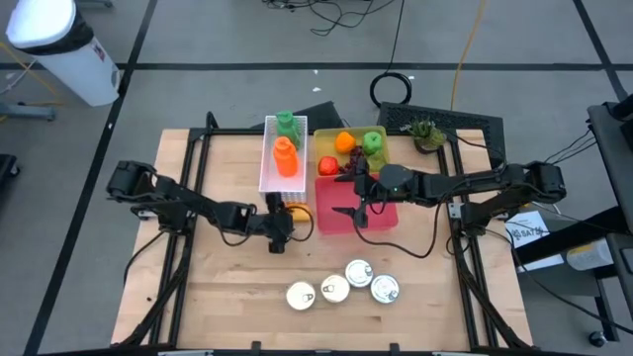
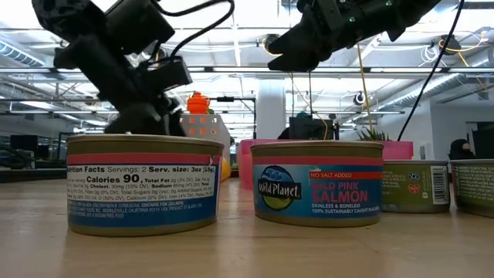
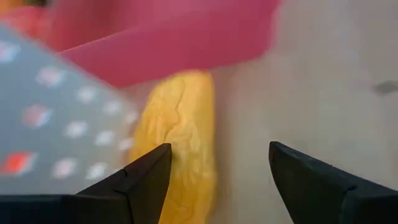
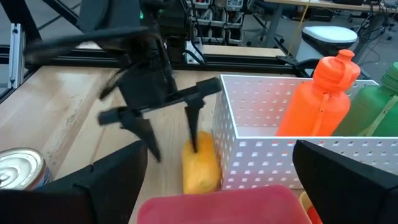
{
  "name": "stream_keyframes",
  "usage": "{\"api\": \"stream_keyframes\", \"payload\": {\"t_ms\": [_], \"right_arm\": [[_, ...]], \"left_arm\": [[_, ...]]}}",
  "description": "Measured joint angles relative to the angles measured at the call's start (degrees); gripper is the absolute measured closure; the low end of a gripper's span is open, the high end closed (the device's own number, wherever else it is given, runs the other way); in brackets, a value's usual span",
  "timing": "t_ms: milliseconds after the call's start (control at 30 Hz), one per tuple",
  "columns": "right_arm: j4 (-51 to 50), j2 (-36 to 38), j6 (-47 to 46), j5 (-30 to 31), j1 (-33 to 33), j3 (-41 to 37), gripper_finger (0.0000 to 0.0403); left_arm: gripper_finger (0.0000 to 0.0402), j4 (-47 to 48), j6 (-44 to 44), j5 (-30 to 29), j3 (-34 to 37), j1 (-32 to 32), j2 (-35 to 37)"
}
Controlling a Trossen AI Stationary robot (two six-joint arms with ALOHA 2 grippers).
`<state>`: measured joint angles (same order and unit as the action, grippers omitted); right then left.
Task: Pick & Place Food Item
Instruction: Put the yellow mango into the yellow bin
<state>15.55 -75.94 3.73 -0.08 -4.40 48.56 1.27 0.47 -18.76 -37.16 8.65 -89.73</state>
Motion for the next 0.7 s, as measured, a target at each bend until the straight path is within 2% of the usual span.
{"api": "stream_keyframes", "payload": {"t_ms": [133,200,300,533,700], "right_arm": [[0.0,0.0,0.03,0.02,0.0,0.02,0.0023],[-0.02,0.0,0.13,0.02,0.0,0.02,0.0023],[-0.06,-0.02,0.22,0.0,0.0,0.02,0.0023],[-0.57,-0.02,0.2,0.02,0.0,0.02,0.0023],[-0.58,-0.02,0.18,0.09,0.0,0.02,0.0023]], "left_arm": [[0.0128,0.1,-0.75,15.09,0.49,1.41,-0.21],[0.0128,-1.96,0.3,16.96,0.17,2.15,0.3],[0.0128,-2.79,0.82,12.97,-0.22,2.3,0.91],[0.0128,-2.27,2.22,10.48,-0.1,2.34,4.26],[0.0128,-2.68,-1.2,1.43,-0.13,2.11,6.03]]}}
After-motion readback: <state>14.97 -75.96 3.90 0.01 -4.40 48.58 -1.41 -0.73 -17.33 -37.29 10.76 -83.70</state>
